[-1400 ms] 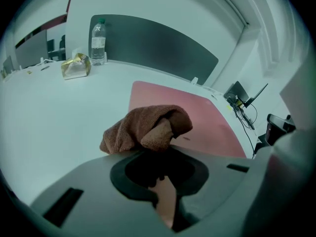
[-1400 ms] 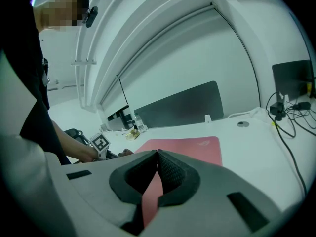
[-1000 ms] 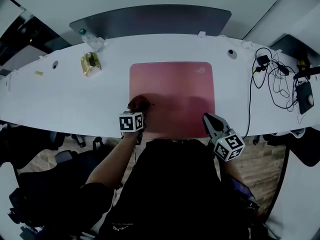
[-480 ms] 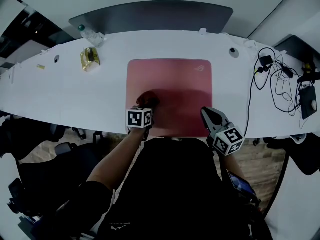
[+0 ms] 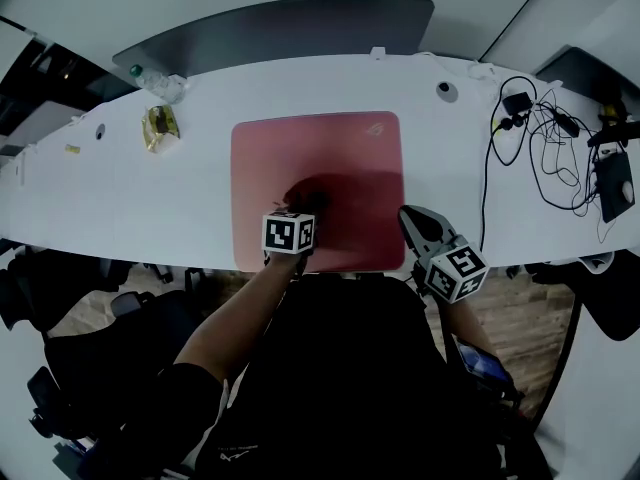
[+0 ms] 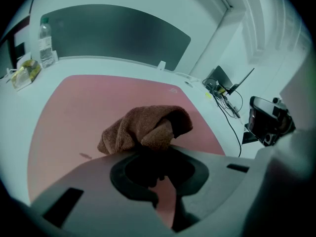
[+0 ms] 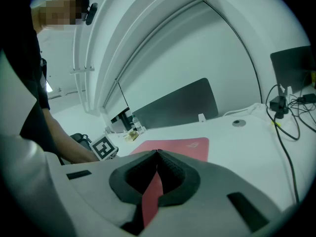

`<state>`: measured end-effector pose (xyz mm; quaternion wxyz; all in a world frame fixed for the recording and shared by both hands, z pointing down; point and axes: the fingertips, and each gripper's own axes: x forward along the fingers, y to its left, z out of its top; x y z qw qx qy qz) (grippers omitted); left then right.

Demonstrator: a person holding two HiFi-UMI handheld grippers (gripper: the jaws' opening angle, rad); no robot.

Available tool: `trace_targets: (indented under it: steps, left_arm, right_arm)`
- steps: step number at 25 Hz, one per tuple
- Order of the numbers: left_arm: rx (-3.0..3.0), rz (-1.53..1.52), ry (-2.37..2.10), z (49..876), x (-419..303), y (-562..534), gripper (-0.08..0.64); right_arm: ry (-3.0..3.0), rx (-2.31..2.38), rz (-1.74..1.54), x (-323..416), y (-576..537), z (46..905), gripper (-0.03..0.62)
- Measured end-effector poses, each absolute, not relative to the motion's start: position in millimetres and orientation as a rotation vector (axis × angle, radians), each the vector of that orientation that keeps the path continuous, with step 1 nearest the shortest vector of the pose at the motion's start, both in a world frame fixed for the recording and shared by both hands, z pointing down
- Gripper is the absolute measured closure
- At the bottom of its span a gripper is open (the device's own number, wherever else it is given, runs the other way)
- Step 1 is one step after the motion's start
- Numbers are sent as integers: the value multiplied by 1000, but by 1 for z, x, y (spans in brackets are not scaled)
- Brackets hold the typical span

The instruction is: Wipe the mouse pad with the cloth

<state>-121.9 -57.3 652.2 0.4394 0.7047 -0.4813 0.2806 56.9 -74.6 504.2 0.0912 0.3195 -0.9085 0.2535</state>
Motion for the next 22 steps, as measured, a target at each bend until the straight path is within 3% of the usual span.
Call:
trace_targets:
  steps: [22]
  left_arm:
    - [1903, 804, -1000, 652, -23, -76, 503]
  right_arm:
    - [-2680, 1037, 815, 104, -88, 514, 566]
